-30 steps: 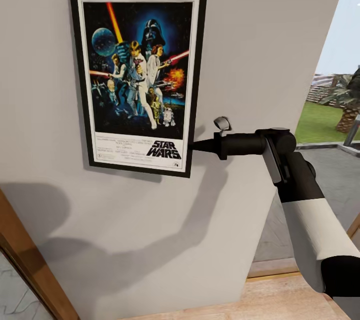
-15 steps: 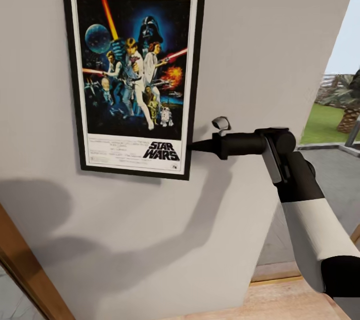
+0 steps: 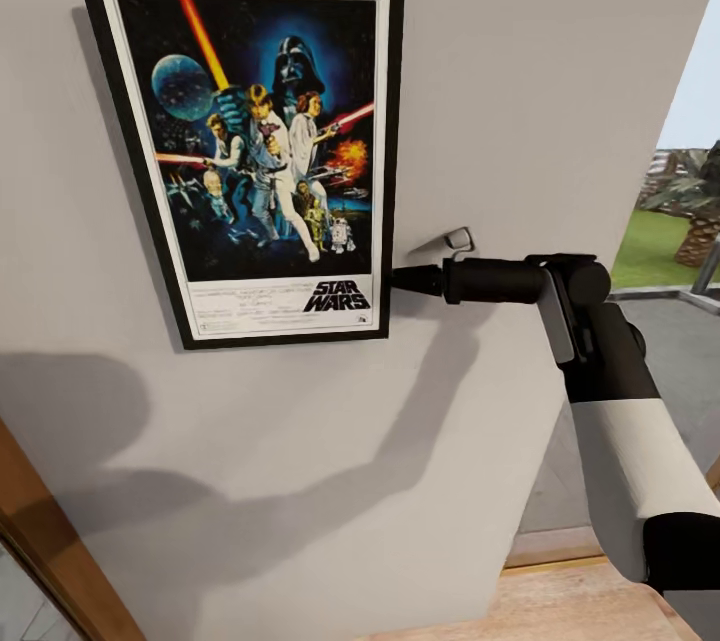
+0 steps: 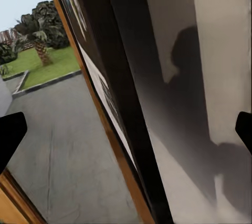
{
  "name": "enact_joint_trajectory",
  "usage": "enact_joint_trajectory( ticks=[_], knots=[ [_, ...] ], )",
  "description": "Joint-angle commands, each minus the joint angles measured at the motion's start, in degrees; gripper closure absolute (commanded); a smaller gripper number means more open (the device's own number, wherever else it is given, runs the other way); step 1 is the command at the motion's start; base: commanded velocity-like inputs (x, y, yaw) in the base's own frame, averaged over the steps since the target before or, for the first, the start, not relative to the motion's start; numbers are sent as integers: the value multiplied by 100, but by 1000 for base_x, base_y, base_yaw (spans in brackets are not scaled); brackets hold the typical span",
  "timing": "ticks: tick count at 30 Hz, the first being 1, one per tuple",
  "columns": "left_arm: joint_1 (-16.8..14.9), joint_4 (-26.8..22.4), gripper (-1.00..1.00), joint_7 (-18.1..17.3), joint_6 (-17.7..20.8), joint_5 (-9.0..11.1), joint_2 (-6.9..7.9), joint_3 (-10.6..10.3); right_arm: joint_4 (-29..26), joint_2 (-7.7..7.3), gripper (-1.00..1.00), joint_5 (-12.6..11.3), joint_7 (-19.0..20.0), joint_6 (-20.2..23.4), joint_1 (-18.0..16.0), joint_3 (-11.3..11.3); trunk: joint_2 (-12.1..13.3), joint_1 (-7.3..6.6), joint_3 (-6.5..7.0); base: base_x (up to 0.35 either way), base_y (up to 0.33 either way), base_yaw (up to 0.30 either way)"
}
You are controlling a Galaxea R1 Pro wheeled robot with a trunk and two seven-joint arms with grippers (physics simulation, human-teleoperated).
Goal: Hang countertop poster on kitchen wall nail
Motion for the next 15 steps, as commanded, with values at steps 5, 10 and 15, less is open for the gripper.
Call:
enact_joint_trajectory(
  ticks=[5,10,15],
  knots=[
    [0,-7,-100,-32,-13,-29,-4,25,-1,-5,-100,-18,-12,47,-6,-1,-12,4,-12,0,0,0],
    [0,-7,-100,-32,-38,-29,-5,25,-1,-5,-100,-21,-14,49,-6,-2,-12,4,-12,-113,-52,0],
    [-1,-7,-100,-32,-77,-29,-4,22,-1,-5,-100,-26,-15,49,-6,0,-12,4,-12,-264,-119,0]
  ],
)
